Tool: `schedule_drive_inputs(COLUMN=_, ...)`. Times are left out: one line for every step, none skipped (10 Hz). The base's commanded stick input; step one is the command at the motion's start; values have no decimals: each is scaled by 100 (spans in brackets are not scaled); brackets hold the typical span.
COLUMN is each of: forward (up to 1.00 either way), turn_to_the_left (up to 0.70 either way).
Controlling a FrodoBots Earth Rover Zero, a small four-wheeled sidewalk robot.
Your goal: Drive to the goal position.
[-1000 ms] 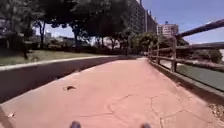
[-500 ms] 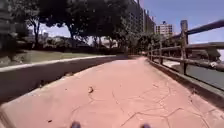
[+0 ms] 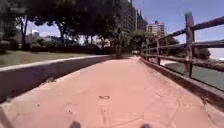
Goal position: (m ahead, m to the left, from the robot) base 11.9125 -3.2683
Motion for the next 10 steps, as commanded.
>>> schedule_drive_inputs(forward=100, turn_to_the_left=0)
schedule_drive_inputs(forward=100, turn_to_the_left=0)
schedule_drive_inputs(forward=100, turn_to_the_left=0)
schedule_drive_inputs(forward=100, turn_to_the_left=0)
schedule_drive_inputs(forward=100, turn_to_the_left=0)
schedule_drive_inputs(forward=100, turn_to_the_left=-28)
schedule_drive_inputs(forward=100, turn_to_the_left=-40)
schedule_drive_inputs(forward=100, turn_to_the_left=-40)
schedule_drive_inputs(forward=100, turn_to_the_left=-36)
schedule_drive_inputs(forward=100, turn_to_the_left=-13)
